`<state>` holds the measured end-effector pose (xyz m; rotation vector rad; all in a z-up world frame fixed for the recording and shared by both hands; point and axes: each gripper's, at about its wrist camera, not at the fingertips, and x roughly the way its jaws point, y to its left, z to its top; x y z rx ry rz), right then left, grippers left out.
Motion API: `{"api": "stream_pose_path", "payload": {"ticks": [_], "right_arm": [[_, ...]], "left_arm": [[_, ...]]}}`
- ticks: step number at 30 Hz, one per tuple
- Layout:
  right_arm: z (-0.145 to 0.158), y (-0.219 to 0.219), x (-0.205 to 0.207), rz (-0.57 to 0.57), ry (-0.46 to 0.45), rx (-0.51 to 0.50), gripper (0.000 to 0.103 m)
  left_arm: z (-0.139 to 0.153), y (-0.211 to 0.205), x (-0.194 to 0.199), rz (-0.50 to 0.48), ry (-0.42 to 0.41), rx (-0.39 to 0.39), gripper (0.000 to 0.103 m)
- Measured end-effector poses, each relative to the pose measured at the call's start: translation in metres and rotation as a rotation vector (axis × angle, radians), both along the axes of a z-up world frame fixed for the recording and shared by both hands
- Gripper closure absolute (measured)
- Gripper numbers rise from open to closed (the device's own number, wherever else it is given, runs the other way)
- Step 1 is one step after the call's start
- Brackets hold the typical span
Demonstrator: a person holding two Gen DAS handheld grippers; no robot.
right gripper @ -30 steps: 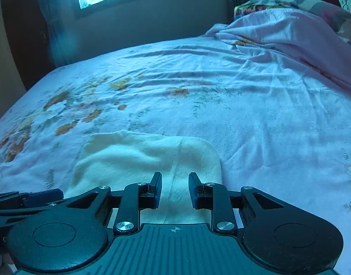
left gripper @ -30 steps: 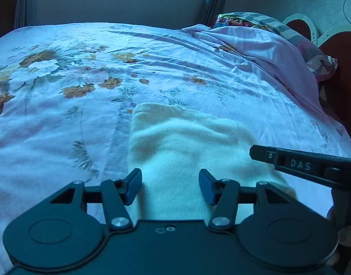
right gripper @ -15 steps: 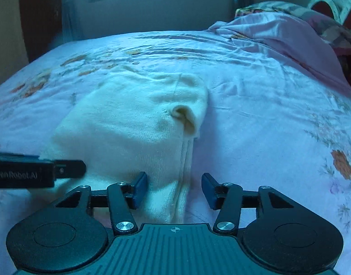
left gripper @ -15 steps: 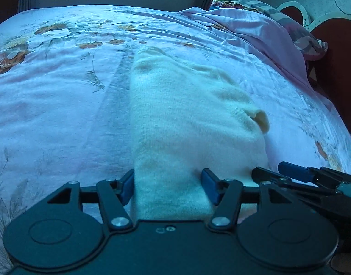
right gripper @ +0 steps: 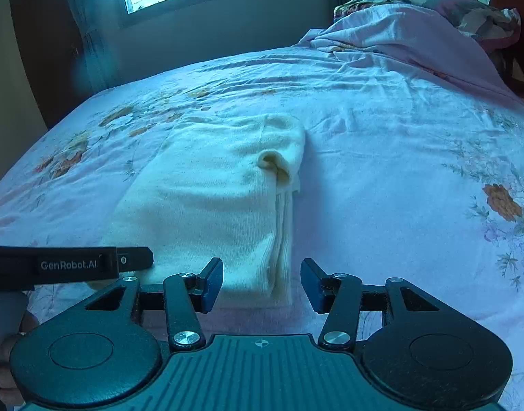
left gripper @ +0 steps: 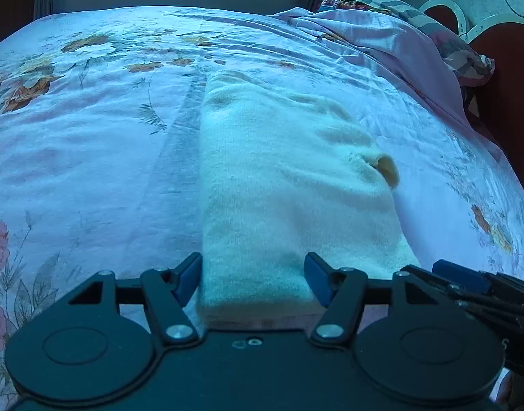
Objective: Fold small clothes
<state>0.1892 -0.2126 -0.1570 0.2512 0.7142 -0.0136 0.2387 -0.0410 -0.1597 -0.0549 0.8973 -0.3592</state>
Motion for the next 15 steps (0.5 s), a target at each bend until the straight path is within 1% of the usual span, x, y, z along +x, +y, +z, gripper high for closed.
{"api": "stream_pose_path", "payload": {"ticks": [2,6,7,8,9,12,15], "right_arm": [[-0.0012,0.0009,-0.0038,0.002,0.007,0.011,0.052],[-0.0021,0.0027,-0.0104,0.022,0.014,0.079,0.053],[-0.0026,0.0025,-0.0109,0.025,0.018,0.099,0.057],[-0.0031,0.0025,-0.0111,0.030,0.022,0.118,0.064],[-0.0040,0.0029,-0.0106,0.031,0.030,0.134,0.065],[-0.0071,0.0025,-0.0065,0.035,0.042,0.170,0.065],[-0.0093,-0.0009,-0.0018,0.021,0.059,0.232,0.065]], "left_arm": [[0.0013,-0.0015,-0.0020,0.002,-0.005,0.008,0.041],[0.0035,-0.0016,-0.0068,-0.001,-0.023,0.021,0.041],[0.0036,-0.0008,-0.0078,-0.001,-0.025,0.021,0.041],[0.0035,0.0006,-0.0089,0.002,-0.025,0.018,0.041],[0.0031,0.0021,-0.0098,0.007,-0.024,0.014,0.041],[0.0010,0.0040,-0.0103,0.007,-0.018,0.008,0.041],[0.0006,0.0044,-0.0102,0.005,-0.018,0.010,0.041]]}}
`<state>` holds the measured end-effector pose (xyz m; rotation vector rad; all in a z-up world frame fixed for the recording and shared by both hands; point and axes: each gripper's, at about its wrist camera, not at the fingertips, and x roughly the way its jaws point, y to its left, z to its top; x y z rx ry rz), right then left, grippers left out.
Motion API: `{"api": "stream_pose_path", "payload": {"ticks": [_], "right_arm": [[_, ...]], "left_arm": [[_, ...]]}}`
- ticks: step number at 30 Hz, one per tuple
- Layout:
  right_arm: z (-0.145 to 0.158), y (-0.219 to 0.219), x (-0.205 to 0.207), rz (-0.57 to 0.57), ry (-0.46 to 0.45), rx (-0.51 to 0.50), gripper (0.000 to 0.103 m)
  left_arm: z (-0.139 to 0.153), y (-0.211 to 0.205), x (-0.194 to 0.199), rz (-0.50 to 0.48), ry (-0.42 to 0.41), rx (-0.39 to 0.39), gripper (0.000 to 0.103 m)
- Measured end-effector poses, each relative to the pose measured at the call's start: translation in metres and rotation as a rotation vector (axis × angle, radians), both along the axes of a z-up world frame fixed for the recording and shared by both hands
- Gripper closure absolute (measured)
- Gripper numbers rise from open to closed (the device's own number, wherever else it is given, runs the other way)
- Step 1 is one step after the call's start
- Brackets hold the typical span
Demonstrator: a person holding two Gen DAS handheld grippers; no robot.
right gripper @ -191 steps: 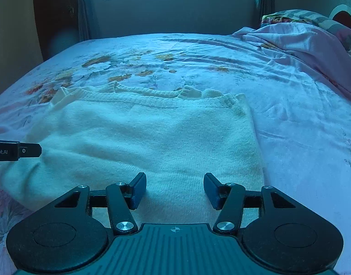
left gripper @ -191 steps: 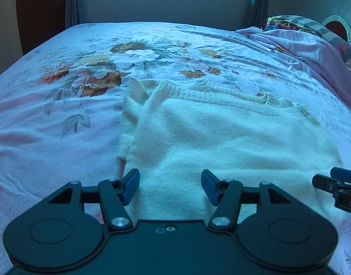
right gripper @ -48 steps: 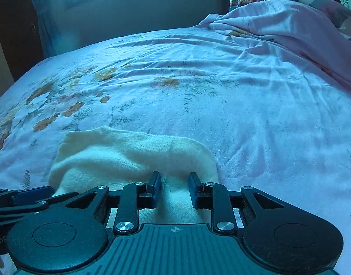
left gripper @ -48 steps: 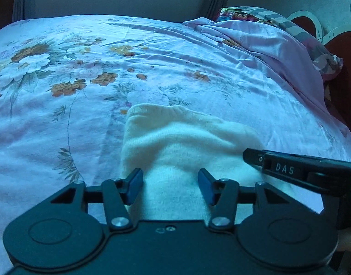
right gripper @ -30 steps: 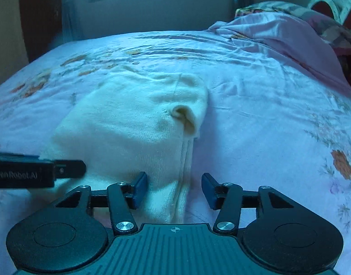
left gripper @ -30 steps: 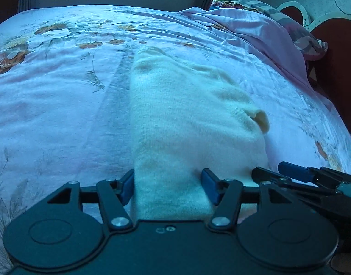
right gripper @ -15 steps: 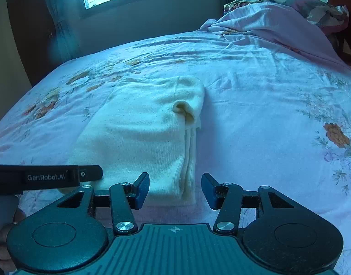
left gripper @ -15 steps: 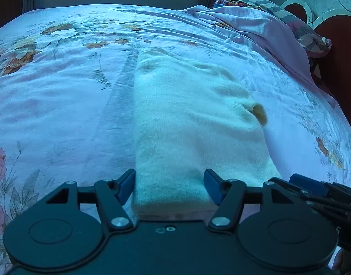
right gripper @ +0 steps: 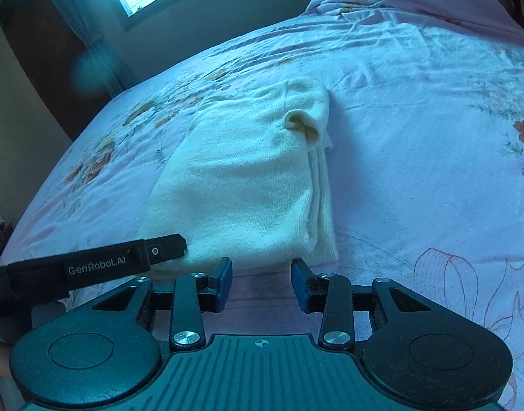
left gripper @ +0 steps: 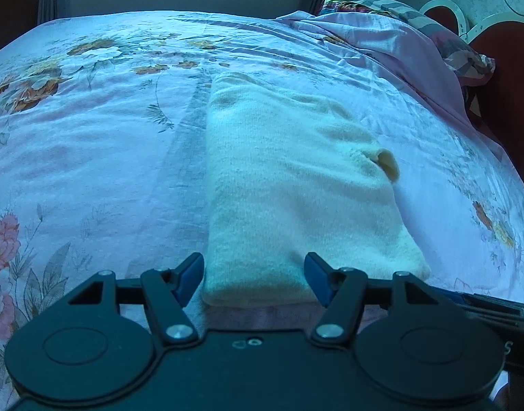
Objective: Fold small clothes
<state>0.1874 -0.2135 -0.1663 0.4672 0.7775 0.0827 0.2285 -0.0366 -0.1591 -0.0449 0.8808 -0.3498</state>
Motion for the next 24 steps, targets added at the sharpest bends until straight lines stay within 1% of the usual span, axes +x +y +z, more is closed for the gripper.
{"api": "stream_pose_path", "payload": {"ticks": [5,9,10,11,12,14,16,18,19,20,21,22,23,24], "right_arm": [[-0.004,-0.016,0.005,-0.087,-0.002,0.102,0.065],[-0.001,-0.015,0.013,-0.108,-0.017,0.105,0.065],[-0.002,-0.015,0.015,-0.113,-0.016,0.110,0.069],[-0.002,-0.015,0.019,-0.121,-0.016,0.104,0.089],[-0.002,-0.015,0.021,-0.127,-0.014,0.082,0.096],[0.002,-0.016,0.022,-0.135,-0.027,0.067,0.096],[0.010,-0.016,0.016,-0.130,-0.066,0.034,0.097],[0.022,-0.012,0.006,-0.128,-0.125,-0.047,0.097],[0.024,-0.011,0.002,-0.138,-0.140,-0.084,0.097],[0.022,-0.012,0.000,-0.146,-0.135,-0.101,0.097],[0.014,-0.013,0.002,-0.141,-0.097,-0.094,0.097],[0.002,-0.014,0.007,-0.130,-0.035,-0.076,0.097],[-0.011,-0.013,0.009,-0.119,0.007,-0.079,0.097],[-0.012,-0.009,0.008,-0.109,0.001,-0.109,0.097]], "left_arm": [[-0.003,0.001,0.001,0.003,0.005,-0.003,0.040],[-0.004,0.001,0.001,0.005,0.005,-0.007,0.040],[-0.004,0.001,0.001,0.004,0.006,-0.007,0.040],[-0.005,0.001,0.002,0.003,0.007,-0.007,0.040],[-0.005,0.001,0.002,0.003,0.007,-0.008,0.040],[-0.003,0.001,0.002,-0.002,0.003,-0.014,0.040],[0.000,-0.001,0.001,-0.014,-0.016,-0.017,0.040],[0.005,-0.004,-0.001,-0.030,-0.035,-0.028,0.039],[0.007,-0.006,-0.002,-0.035,-0.041,-0.030,0.039],[0.007,-0.008,-0.002,-0.037,-0.042,-0.030,0.037],[0.005,-0.011,0.000,-0.039,-0.035,-0.021,0.035],[-0.001,-0.014,0.002,-0.040,-0.018,0.002,0.035],[-0.007,-0.016,0.004,-0.044,0.001,0.028,0.034],[-0.013,-0.014,0.006,-0.049,0.016,0.031,0.033]]}}
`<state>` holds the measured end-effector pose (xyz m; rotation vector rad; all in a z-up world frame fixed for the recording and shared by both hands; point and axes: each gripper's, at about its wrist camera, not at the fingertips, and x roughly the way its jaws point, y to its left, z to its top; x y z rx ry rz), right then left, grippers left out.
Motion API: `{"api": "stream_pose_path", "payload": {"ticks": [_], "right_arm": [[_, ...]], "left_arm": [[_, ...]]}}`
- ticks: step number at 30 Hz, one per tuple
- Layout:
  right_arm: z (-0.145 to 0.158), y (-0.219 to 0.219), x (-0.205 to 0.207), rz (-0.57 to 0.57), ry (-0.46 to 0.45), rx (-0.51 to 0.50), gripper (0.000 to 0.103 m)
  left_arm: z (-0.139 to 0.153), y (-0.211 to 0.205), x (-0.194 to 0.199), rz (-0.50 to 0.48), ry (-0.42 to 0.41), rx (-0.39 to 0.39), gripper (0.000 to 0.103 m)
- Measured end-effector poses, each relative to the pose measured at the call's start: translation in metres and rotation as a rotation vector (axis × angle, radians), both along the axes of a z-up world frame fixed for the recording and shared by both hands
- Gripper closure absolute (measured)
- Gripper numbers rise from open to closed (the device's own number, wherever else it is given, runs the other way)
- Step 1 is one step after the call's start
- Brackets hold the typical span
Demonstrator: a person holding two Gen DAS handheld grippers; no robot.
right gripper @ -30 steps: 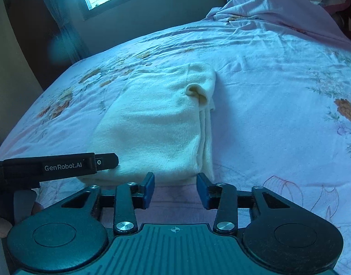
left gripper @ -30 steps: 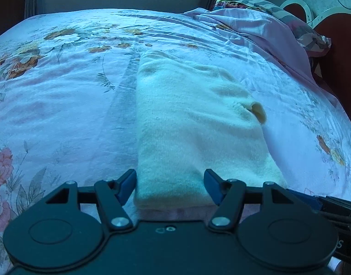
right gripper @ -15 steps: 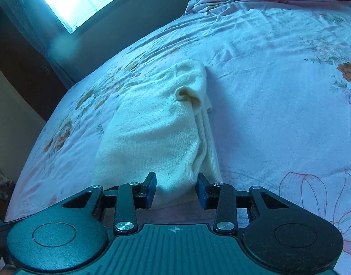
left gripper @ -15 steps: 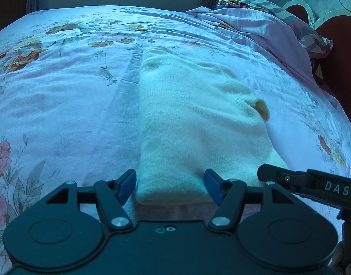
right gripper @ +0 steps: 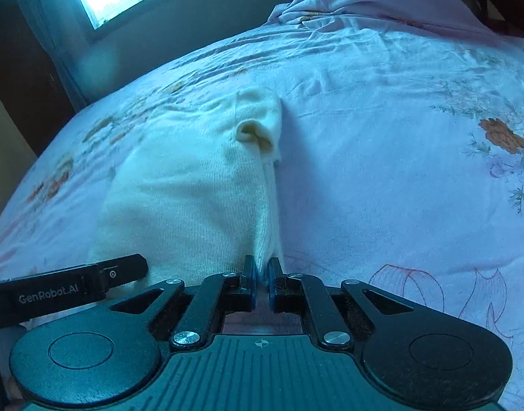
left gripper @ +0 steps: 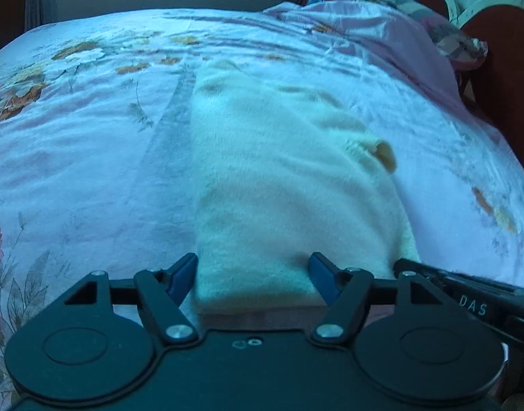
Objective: Fold small clothes
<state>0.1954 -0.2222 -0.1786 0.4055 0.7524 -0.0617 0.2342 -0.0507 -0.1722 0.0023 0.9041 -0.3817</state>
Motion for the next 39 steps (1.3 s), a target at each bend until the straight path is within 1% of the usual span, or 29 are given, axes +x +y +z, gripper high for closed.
{"api": "stream_pose_path", "payload": {"ticks": [1,2,4,5,7,9,11,13,16,17,18,19,21,25,30,34,35,36,37,38,39], "right_arm": [[0.002,0.005,-0.001,0.011,-0.006,-0.034,0.097],[0.005,0.006,-0.002,0.006,-0.010,-0.043,0.097],[0.015,0.001,-0.008,-0.027,-0.053,-0.030,0.097],[0.021,-0.001,-0.009,-0.040,-0.080,-0.032,0.097],[0.034,0.000,-0.005,-0.026,-0.133,-0.055,0.097],[0.042,0.003,0.011,0.007,-0.152,-0.066,0.097],[0.046,0.008,0.031,0.035,-0.154,-0.071,0.097],[0.045,0.013,0.049,0.052,-0.148,-0.089,0.097],[0.035,0.016,0.070,0.074,-0.119,-0.134,0.097],[0.025,0.016,0.077,0.077,-0.086,-0.171,0.097],[0.013,0.015,0.083,0.078,-0.030,-0.205,0.097],[0.003,0.011,0.086,0.083,-0.001,-0.210,0.097],[-0.008,0.003,0.083,0.077,-0.005,-0.194,0.097],[-0.010,0.002,0.082,0.062,-0.002,-0.186,0.097],[-0.009,-0.002,0.077,0.016,-0.006,-0.123,0.097],[0.004,0.005,0.075,0.012,0.017,-0.138,0.097],[0.008,0.003,0.071,0.006,0.014,-0.122,0.096],[0.013,0.002,0.065,-0.003,0.007,-0.095,0.090],[0.016,0.000,0.060,-0.009,-0.002,-0.073,0.083],[0.020,-0.001,0.051,-0.013,-0.014,-0.058,0.061],[0.024,0.000,0.043,-0.020,-0.028,-0.055,0.045]], "left_arm": [[-0.002,0.004,0.000,0.003,-0.001,-0.014,0.033],[-0.001,0.007,-0.001,0.006,0.003,-0.023,0.033],[0.005,0.012,-0.002,0.012,0.003,-0.036,0.035],[0.009,0.015,-0.003,0.017,-0.009,-0.042,0.038],[0.019,0.017,-0.002,0.027,-0.050,-0.045,0.038],[0.028,0.014,0.003,0.035,-0.086,-0.046,0.038],[0.031,0.010,0.014,0.048,-0.083,-0.052,0.039],[0.029,0.005,0.026,0.059,-0.083,-0.041,0.039],[0.014,-0.004,0.039,0.052,-0.030,-0.033,0.039],[0.008,-0.005,0.040,0.053,-0.023,-0.026,0.037],[0.003,-0.006,0.040,0.050,-0.018,-0.030,0.036],[0.000,-0.006,0.040,0.046,-0.006,-0.044,0.036],[-0.002,-0.007,0.038,0.043,-0.011,-0.044,0.035],[-0.002,-0.009,0.038,0.032,-0.009,-0.030,0.033],[-0.001,-0.009,0.036,0.025,-0.010,-0.021,0.033],[0.005,-0.008,0.032,0.024,-0.006,0.002,0.032],[0.008,-0.006,0.030,0.026,-0.006,0.003,0.033],[0.012,-0.004,0.027,0.026,-0.012,0.004,0.036],[0.016,-0.001,0.022,0.024,-0.024,0.009,0.036],[0.020,0.002,0.018,0.019,-0.032,0.013,0.036],[0.023,0.006,0.012,0.017,-0.042,0.015,0.036]]}}
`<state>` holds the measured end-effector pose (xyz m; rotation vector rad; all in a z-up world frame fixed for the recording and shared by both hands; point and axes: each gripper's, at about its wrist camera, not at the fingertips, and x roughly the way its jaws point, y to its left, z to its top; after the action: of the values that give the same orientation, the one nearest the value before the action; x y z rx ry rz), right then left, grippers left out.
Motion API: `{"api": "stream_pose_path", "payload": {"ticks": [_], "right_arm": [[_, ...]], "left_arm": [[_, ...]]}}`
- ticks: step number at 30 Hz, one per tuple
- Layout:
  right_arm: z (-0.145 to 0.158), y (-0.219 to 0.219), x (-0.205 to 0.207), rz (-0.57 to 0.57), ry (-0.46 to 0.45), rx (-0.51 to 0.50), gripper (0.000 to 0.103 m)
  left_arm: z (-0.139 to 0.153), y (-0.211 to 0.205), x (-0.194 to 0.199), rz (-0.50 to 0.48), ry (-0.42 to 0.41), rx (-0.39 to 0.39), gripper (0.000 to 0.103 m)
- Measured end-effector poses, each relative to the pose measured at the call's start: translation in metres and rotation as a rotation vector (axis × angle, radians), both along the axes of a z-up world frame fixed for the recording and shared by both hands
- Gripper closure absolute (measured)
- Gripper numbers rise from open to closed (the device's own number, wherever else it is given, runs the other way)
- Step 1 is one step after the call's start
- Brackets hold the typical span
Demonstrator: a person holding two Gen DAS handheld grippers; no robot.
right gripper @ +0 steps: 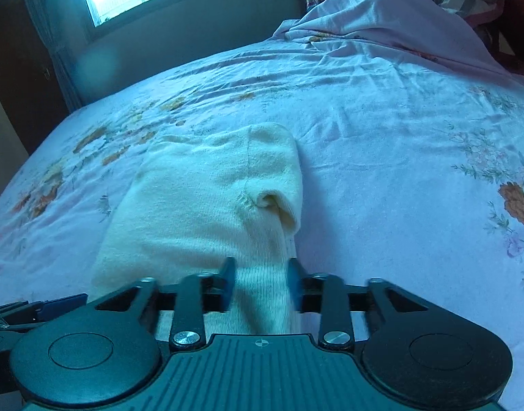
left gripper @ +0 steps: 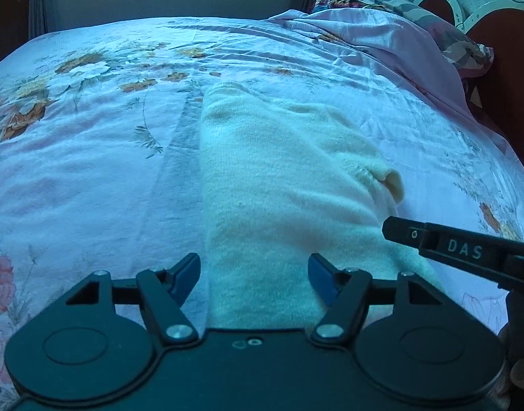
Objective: Fold small clothes
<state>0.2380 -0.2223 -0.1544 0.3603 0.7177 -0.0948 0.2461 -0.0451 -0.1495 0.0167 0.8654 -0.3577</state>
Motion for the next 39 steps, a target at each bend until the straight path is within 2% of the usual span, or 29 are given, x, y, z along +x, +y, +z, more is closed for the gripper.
{"api": "stream_pose_path", "payload": {"ticks": [3,5,7,9,10,13,18,28,31,33,34,39], "right_arm": [[0.009,0.007,-0.028,0.014,-0.044,-0.005,0.044],[0.010,0.017,-0.044,0.038,-0.055,-0.053,0.044],[0.003,0.025,-0.052,0.057,-0.030,-0.089,0.044],[-0.010,0.026,-0.055,0.051,0.042,-0.073,0.044],[-0.011,0.024,-0.060,0.037,0.049,-0.052,0.044],[-0.003,0.021,-0.080,0.030,0.001,-0.005,0.044],[0.017,0.027,-0.105,0.043,-0.042,0.004,0.044],[0.031,0.045,-0.139,0.062,-0.040,0.010,0.044],[0.035,0.046,-0.143,0.059,-0.044,-0.007,0.043],[0.036,0.046,-0.142,0.060,-0.049,-0.016,0.025],[0.036,0.045,-0.140,0.058,-0.055,-0.020,0.023],[0.032,0.028,-0.111,0.046,-0.052,-0.008,0.022]], "left_arm": [[0.004,0.013,-0.017,0.010,-0.003,-0.006,0.037],[0.002,0.020,-0.027,0.012,0.007,-0.005,0.037],[-0.005,0.022,-0.033,0.015,0.029,0.018,0.038],[-0.013,0.024,-0.037,0.022,0.070,0.030,0.043],[-0.012,0.027,-0.042,0.029,0.073,0.025,0.043],[-0.002,0.034,-0.057,0.029,0.059,-0.017,0.041],[0.014,0.039,-0.078,0.024,0.029,-0.027,0.037],[0.033,0.056,-0.115,0.038,-0.010,-0.070,0.034],[0.036,0.061,-0.115,0.039,-0.009,-0.098,0.033],[0.036,0.061,-0.110,0.040,-0.006,-0.109,0.031],[0.035,0.062,-0.106,0.039,-0.001,-0.115,0.031],[0.030,0.062,-0.070,0.049,0.040,-0.141,0.030]]}}
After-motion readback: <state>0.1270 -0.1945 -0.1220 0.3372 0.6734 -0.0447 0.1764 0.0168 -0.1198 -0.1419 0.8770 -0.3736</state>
